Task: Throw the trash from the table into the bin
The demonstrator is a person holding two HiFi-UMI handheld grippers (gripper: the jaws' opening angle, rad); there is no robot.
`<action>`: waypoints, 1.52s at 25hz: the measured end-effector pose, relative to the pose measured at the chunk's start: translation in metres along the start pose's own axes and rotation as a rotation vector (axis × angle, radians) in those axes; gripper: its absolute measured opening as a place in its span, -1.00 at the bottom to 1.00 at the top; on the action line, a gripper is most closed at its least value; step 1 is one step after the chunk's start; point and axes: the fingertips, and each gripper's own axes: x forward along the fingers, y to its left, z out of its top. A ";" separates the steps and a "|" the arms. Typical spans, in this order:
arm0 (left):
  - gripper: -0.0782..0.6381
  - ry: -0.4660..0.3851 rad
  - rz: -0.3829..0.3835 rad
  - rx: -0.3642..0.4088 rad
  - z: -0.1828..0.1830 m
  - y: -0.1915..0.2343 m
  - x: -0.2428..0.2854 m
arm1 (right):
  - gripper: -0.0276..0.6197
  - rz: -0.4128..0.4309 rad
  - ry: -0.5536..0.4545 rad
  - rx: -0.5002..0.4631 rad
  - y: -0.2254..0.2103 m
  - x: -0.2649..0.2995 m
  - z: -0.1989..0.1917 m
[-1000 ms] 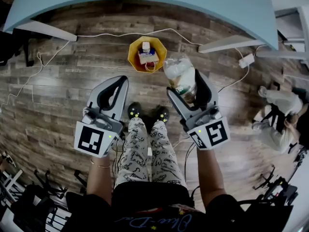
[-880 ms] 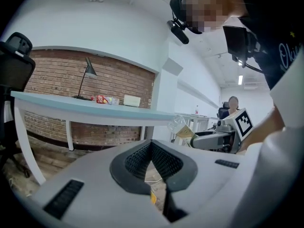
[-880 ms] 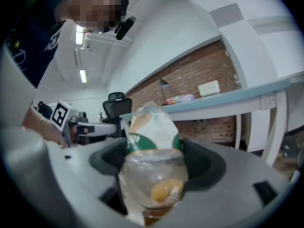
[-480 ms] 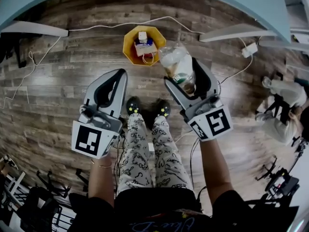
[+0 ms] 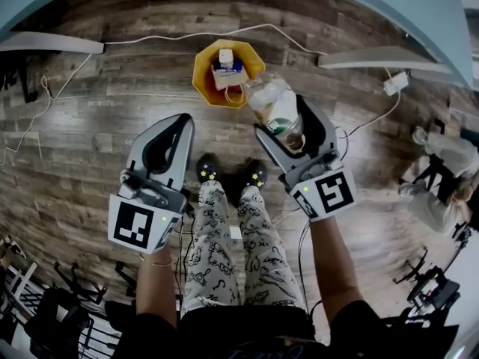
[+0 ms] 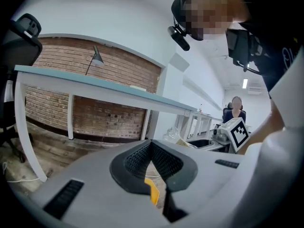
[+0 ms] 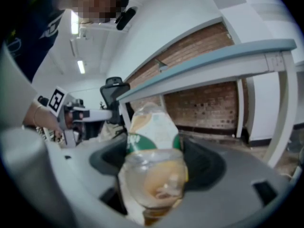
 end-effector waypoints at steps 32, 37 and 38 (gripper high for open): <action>-0.76 0.008 0.073 -0.049 -0.068 0.050 0.027 | 0.24 0.093 0.188 -0.059 -0.025 0.084 -0.099; -0.76 0.020 0.063 -0.039 -0.078 0.052 0.026 | 0.24 0.133 0.219 -0.133 -0.017 0.096 -0.117; -0.76 0.020 0.068 -0.038 -0.079 0.055 0.025 | 0.24 0.131 0.223 -0.130 -0.017 0.099 -0.120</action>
